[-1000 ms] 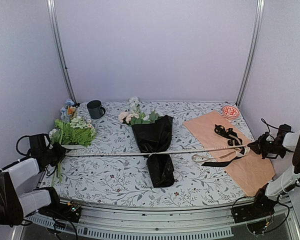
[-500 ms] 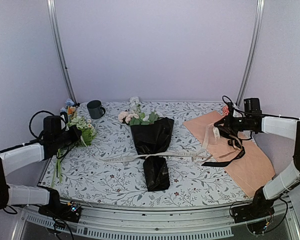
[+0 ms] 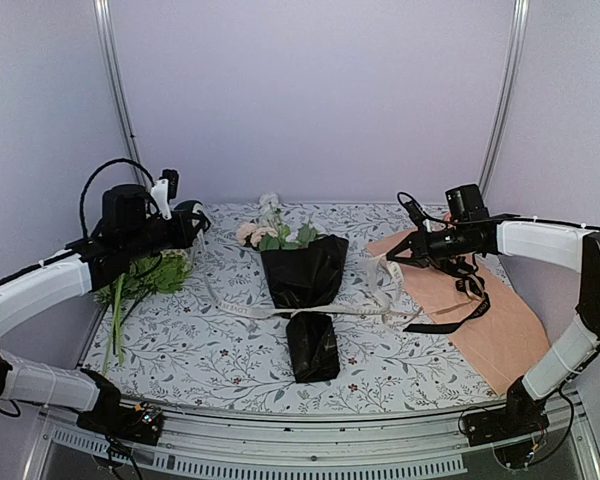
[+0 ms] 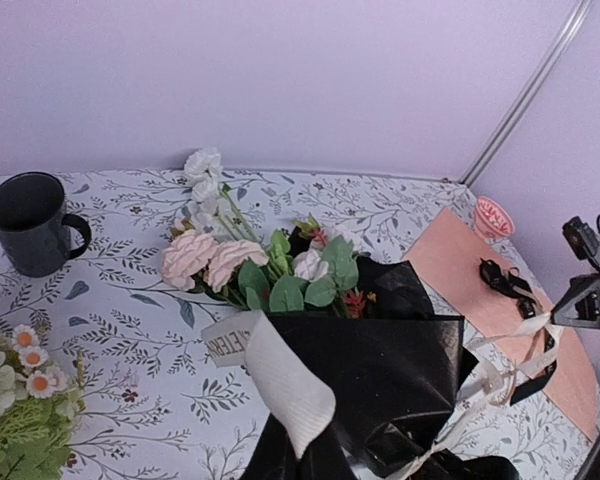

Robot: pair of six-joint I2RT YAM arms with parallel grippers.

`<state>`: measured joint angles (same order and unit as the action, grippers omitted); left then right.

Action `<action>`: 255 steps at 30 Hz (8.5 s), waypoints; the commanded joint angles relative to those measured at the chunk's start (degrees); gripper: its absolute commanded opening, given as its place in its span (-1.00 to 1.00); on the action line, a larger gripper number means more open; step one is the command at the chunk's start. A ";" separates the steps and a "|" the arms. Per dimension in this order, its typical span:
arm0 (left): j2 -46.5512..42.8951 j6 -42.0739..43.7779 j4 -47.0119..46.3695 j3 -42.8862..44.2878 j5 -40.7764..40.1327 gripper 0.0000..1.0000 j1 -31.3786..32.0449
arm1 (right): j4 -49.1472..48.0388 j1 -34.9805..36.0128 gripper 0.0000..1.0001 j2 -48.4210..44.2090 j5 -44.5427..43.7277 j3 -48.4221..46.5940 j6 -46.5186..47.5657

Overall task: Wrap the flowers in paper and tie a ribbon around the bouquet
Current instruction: Tie the ribbon around the folded bouquet, then cross the half-tied ribbon over the folded bouquet.

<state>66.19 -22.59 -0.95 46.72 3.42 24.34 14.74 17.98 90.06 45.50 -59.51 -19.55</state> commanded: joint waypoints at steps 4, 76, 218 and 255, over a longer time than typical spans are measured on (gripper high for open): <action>-3.59 0.09 9.65 2.28 -6.68 -1.00 8.35 | 13.91 1.03 -0.99 -1.43 -9.07 -2.62 6.74; -10.88 11.52 -3.62 -17.35 -9.68 0.37 22.81 | -29.33 29.88 -1.00 23.12 19.60 -17.07 8.07; 25.62 18.63 -35.55 -13.53 9.32 -1.00 31.22 | -18.51 26.73 0.71 11.67 15.01 -5.28 13.07; 7.13 -1.89 9.60 -12.10 -9.70 0.17 6.85 | -22.79 25.98 -1.00 20.42 13.22 -8.95 7.77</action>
<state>69.25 -16.40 -11.77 32.49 2.26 37.21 -7.99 44.21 109.91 58.87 -66.54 -11.64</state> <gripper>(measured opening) 0.602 0.003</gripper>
